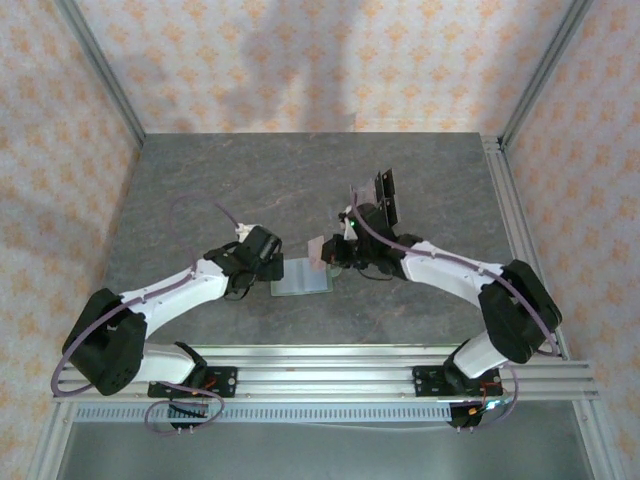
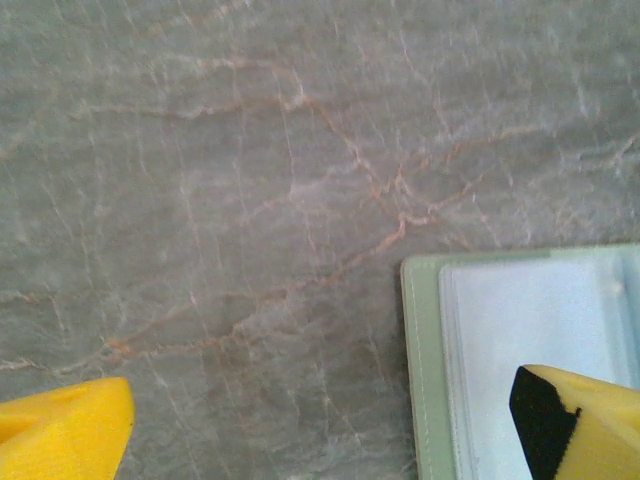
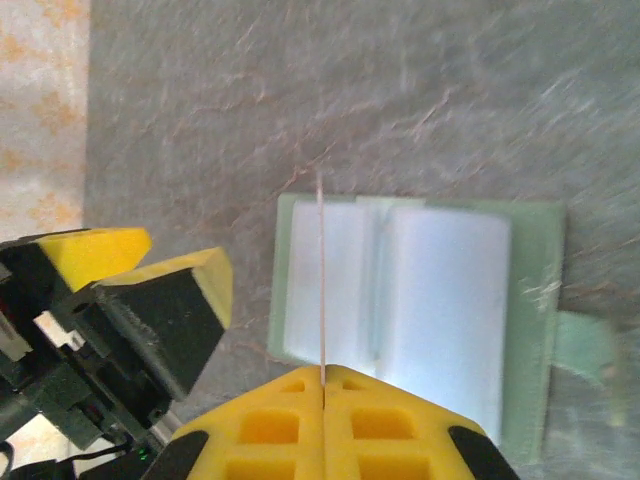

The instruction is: Put the credit cards into the card holder

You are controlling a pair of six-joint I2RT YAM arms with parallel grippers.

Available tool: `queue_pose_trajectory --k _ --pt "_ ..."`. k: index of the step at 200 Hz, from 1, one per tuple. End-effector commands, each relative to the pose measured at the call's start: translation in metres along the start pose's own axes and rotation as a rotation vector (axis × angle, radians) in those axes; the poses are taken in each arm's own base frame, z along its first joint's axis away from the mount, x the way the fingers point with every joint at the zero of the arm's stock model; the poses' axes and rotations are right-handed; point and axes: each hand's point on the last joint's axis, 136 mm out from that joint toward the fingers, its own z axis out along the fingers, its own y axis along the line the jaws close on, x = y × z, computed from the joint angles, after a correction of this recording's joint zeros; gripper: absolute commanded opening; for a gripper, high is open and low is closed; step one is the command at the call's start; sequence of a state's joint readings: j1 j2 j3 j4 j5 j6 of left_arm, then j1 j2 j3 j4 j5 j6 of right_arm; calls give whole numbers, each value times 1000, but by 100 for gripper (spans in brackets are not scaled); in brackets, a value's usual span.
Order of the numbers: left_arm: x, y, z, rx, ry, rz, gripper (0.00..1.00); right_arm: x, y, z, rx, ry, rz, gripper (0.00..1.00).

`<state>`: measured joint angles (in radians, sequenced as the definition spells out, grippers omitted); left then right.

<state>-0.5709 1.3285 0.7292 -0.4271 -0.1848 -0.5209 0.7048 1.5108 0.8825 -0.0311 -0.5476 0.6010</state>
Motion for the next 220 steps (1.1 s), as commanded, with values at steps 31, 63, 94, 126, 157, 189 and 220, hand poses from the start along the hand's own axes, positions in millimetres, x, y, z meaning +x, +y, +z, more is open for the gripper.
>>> queue_pose_trajectory --k 31,63,94,126,157,189,220 --pt "9 -19 4 39 7 55 98 -5 4 13 -100 -87 37 0" --pt "8 -25 10 8 4 84 98 2 -11 22 -72 -71 44 0" --pt "12 -23 18 -42 23 111 98 10 -25 30 -43 -55 54 0" --pt "20 -4 21 -153 56 145 98 16 -39 36 -16 -41 67 0" --pt "32 6 24 -193 82 119 98 19 -47 39 -6 -35 81 0" --pt "36 12 25 -231 100 94 97 20 -49 40 -5 -31 86 0" --pt "43 17 28 -259 113 69 96 18 -42 39 -34 -33 79 0"
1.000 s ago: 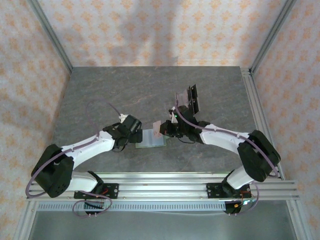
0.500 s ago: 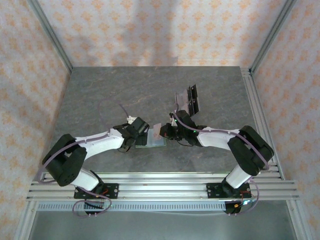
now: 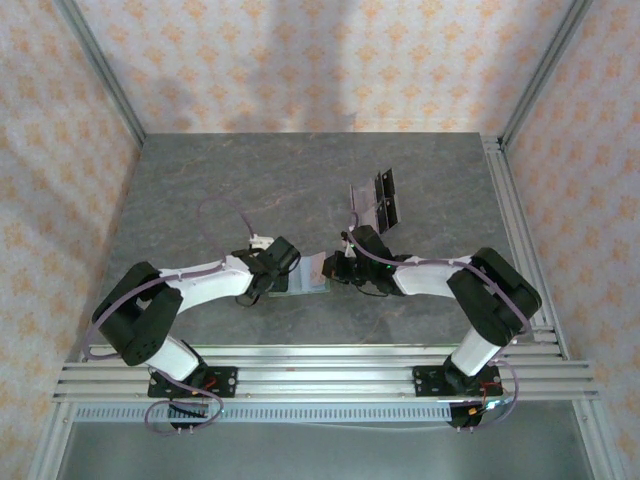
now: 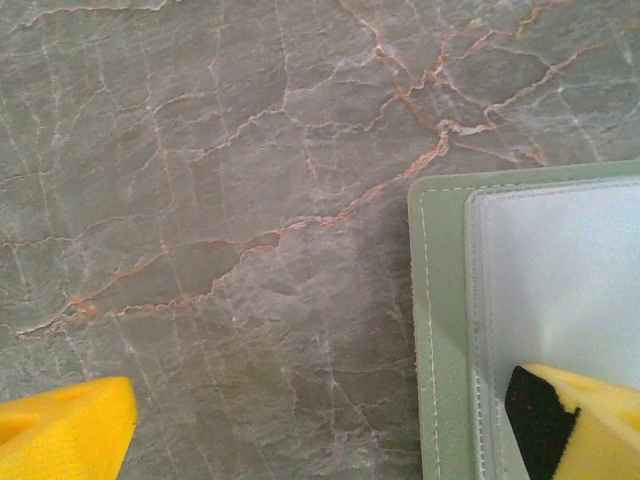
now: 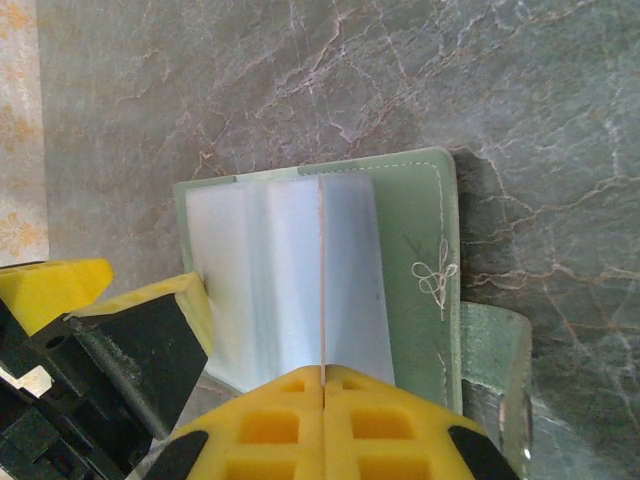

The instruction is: Put the credit cards into the card holder

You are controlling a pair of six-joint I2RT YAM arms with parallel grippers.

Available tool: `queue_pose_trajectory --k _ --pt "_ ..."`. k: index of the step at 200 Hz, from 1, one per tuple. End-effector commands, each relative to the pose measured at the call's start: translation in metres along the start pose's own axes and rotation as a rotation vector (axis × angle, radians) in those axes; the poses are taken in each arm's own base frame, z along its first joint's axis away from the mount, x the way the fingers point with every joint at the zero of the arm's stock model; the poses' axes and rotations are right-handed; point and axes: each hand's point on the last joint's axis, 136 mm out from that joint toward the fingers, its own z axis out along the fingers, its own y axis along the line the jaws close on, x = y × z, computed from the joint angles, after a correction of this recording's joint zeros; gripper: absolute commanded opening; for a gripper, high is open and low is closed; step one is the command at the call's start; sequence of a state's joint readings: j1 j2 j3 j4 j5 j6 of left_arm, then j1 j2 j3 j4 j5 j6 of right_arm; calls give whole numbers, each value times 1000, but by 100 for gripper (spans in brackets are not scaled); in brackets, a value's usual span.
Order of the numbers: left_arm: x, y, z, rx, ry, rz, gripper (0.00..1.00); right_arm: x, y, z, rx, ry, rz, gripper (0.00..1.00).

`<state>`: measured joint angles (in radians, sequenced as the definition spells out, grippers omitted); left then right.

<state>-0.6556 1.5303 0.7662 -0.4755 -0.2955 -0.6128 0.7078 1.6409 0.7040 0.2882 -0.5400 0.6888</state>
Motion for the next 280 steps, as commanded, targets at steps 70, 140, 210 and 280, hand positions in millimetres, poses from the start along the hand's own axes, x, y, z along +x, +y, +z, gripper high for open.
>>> queue_pose_trajectory --k 70,140,210,280 --pt "18 15 6 -90 39 -9 96 -11 45 -6 -196 -16 -77 0" --pt "18 19 4 -103 32 -21 95 -1 46 7 -241 16 -127 0" --pt "18 19 5 -113 38 -15 94 8 35 17 -251 36 -108 0" --pt "19 18 5 -110 40 -9 93 14 25 27 -247 56 -85 0"
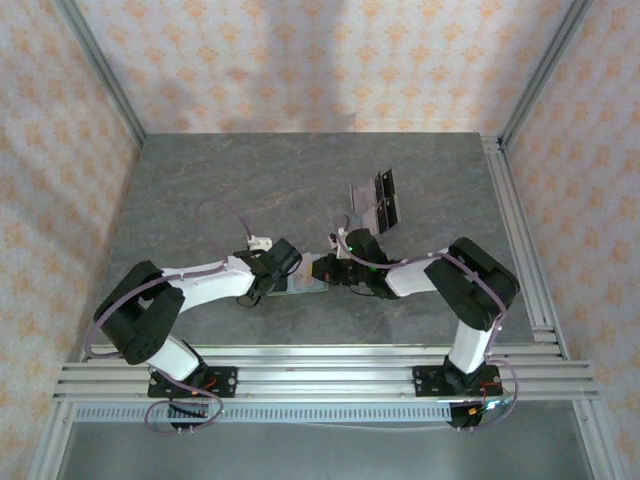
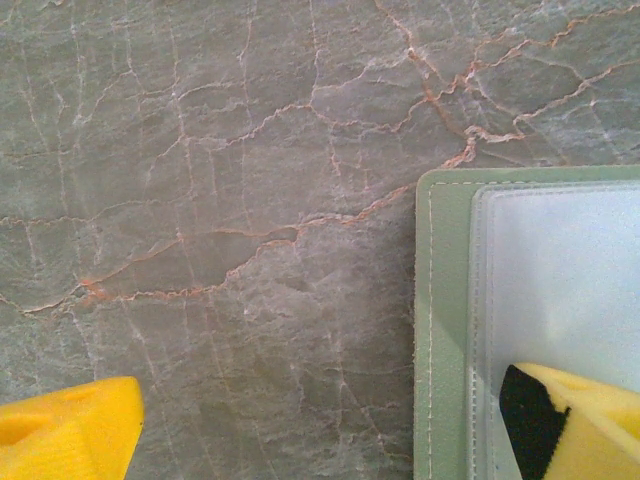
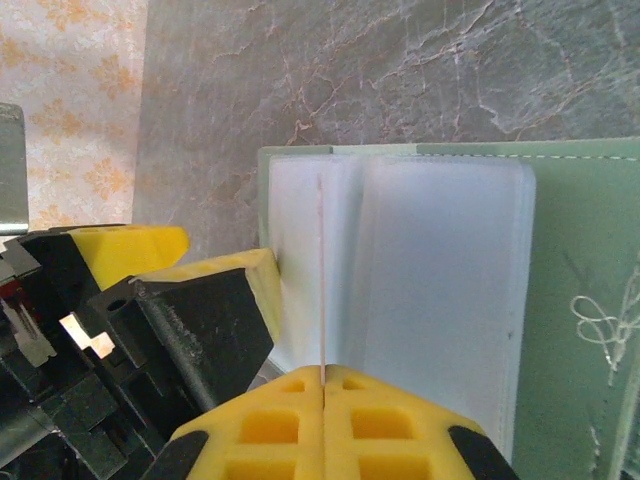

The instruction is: Put the credit cards into the card holder

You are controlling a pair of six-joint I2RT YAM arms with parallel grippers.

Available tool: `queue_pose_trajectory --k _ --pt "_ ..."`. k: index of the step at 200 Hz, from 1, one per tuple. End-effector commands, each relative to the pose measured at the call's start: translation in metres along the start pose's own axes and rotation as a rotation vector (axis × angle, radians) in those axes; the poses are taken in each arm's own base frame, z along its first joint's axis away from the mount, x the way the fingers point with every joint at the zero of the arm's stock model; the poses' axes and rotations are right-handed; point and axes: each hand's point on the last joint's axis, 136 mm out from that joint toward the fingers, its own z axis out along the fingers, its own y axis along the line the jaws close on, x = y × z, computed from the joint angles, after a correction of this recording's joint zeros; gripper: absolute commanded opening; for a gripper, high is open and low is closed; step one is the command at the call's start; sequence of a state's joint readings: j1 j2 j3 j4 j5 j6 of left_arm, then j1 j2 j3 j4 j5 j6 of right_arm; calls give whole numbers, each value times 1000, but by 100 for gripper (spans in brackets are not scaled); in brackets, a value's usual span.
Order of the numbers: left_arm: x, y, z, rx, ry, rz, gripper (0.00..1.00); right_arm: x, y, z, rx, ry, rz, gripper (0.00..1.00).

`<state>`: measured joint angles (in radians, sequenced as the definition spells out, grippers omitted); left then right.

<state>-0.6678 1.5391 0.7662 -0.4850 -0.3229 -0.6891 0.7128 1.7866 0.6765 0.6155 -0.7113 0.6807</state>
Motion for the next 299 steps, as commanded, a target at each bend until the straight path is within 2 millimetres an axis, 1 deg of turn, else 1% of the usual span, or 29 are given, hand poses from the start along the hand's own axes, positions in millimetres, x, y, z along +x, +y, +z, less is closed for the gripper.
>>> queue_pose_trajectory --k 1,118,190,299 --pt "16 17 5 -86 45 48 93 3 2 5 -32 3 -10 0" --pt "18 15 4 -82 47 56 92 0 -7 12 -14 1 30 0" --pt "20 15 5 -84 50 59 92 -10 -9 12 -25 -26 54 0" --pt "20 12 6 -82 51 65 92 1 -7 19 -65 42 75 0"
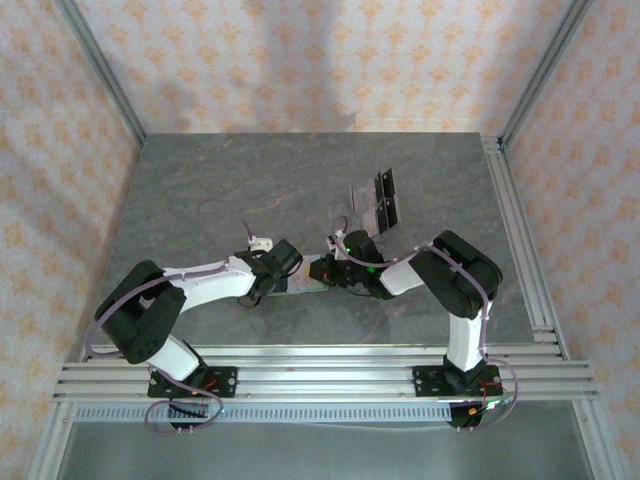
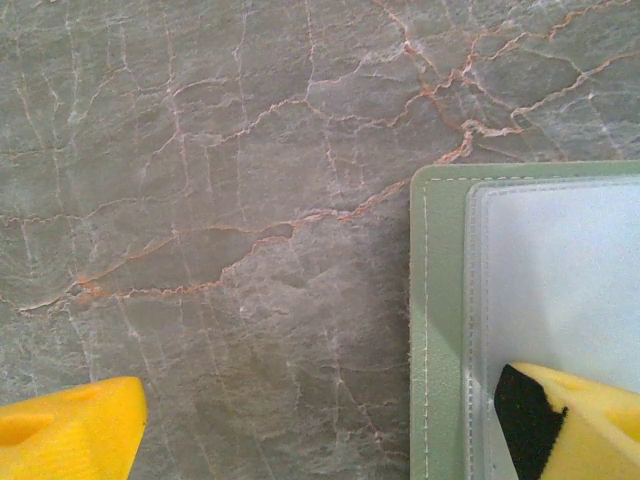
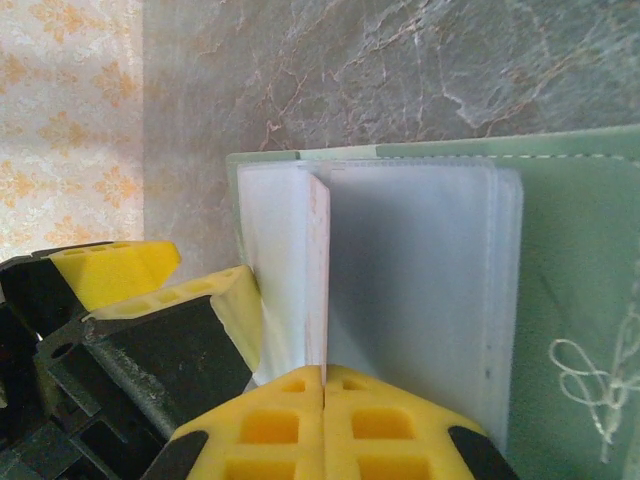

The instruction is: Put the credit cards into the card holder

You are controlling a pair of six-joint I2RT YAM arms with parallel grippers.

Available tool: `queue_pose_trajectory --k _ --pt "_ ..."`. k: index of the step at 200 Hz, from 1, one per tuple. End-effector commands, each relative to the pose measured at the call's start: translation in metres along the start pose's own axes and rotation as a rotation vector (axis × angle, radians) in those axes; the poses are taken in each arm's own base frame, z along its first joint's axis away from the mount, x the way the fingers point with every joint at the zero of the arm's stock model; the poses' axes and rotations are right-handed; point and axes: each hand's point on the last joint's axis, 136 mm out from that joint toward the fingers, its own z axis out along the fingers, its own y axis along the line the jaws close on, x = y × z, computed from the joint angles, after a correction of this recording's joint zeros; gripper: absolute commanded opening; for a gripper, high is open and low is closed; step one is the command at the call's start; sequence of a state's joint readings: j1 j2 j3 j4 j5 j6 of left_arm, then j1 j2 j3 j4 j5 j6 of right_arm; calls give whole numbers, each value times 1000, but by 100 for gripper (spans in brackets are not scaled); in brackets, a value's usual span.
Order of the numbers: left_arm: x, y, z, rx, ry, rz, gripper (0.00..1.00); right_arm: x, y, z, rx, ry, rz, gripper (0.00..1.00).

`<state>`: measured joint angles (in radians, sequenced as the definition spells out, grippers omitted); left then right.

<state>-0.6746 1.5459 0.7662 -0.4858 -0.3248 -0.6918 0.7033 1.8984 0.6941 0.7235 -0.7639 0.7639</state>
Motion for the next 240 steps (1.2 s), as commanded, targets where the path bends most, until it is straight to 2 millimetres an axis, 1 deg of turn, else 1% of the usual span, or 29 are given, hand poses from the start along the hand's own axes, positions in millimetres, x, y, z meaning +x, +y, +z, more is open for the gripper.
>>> queue_pose_trajectory --k 1,44,80,137,188,240 --pt "18 13 6 -79 49 59 92 -1 5 4 -27 15 -6 0" --pt "17 13 6 -79 49 60 92 4 1 8 -27 37 2 0" --pt "17 14 5 -80 50 59 92 3 0 10 -23 42 6 0" --pt "17 14 4 -80 47 58 92 -9 -7 1 -4 0 15 0" --pt "16 13 3 -75 44 57 92 -2 -8 3 -9 42 22 0" --pt "15 10 3 -73 43 59 92 5 -7 10 -3 75 15 0"
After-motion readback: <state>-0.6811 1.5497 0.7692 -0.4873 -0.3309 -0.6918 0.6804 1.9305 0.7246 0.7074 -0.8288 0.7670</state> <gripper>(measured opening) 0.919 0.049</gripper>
